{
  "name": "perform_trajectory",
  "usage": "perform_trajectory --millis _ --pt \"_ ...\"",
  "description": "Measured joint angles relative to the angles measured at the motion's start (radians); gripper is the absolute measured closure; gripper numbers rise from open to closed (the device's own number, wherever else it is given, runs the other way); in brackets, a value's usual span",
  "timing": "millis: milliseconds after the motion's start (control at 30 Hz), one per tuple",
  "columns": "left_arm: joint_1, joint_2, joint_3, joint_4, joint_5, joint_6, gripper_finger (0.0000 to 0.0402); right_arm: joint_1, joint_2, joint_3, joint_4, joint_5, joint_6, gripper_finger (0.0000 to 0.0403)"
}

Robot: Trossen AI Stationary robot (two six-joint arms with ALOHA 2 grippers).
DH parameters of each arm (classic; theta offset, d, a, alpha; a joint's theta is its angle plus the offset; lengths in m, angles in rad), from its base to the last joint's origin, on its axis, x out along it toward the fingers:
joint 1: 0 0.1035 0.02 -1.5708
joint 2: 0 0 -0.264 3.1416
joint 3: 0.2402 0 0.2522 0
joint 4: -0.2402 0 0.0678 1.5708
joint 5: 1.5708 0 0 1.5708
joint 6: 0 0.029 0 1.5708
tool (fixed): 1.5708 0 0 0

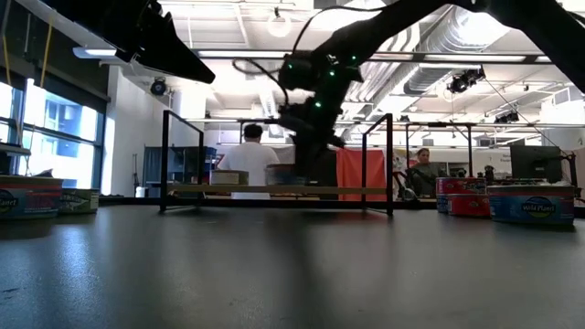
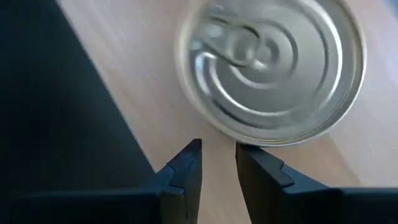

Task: Stack canned seafood by type on shelf
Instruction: Put the blue-pink tuna can on the shelf

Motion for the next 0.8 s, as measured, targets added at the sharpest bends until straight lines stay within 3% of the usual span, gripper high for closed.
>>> perform_trajectory --millis 267,800 --pt "0.0 0.0 0.0 0.0 0.0 0.0 0.0362 0.025 -0.001 0.001 0.25 0.0 -0.006 0.0314" --pt "0.0 0.0 0.0 0.0 0.0 0.001 0.0362 -0.09 0.059 0.004 0.303 -0.121 -0.143 0.0314"
